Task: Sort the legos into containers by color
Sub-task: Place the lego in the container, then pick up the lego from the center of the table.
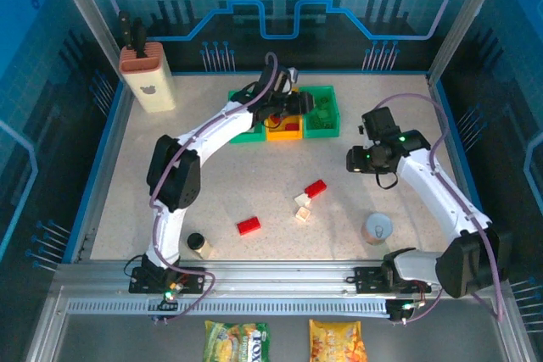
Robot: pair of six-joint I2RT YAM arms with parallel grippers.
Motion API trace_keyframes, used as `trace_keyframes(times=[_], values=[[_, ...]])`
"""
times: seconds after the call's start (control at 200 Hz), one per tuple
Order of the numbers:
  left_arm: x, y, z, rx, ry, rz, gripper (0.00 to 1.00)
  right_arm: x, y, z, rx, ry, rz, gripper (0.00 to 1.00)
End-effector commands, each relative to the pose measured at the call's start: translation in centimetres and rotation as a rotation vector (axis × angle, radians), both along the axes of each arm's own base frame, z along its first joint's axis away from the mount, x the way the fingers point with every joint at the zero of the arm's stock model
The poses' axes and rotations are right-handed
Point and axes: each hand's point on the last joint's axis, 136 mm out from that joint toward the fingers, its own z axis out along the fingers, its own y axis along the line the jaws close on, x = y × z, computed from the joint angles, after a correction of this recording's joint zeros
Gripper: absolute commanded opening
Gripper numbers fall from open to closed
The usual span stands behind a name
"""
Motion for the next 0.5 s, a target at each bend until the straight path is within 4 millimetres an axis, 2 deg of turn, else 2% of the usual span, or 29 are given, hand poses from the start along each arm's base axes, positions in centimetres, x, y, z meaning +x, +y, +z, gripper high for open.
trace_keyframes(times=[0.0, 0.17, 0.305, 0.415, 0.495], values=[[-4.1, 2.1, -1.7, 0.122, 0.073, -0.062, 0.54, 0.0, 1.6, -0.8, 0.006, 0.022, 0.026, 0.51], [-7.6, 4.9, -3.4, 0.226, 0.125, -0.086, 0.55, 0.0, 3.3, -2.0, -0.004, 0.058, 0.073, 0.51], [-9.6, 6.8, -4.2, 0.253, 0.166, -0.095, 0.56, -0.1, 4.5, -3.0, -0.012, 0.086, 0.089, 0.52], [-10.5, 8.6, -4.6, 0.253, 0.206, -0.095, 0.56, -0.2, 5.3, -4.0, 0.014, 0.113, 0.012, 0.58], [-11.1, 10.2, -4.3, 0.262, 0.219, -0.09, 0.56, -0.3, 6.7, -4.9, 0.089, 0.133, -0.065, 0.61]])
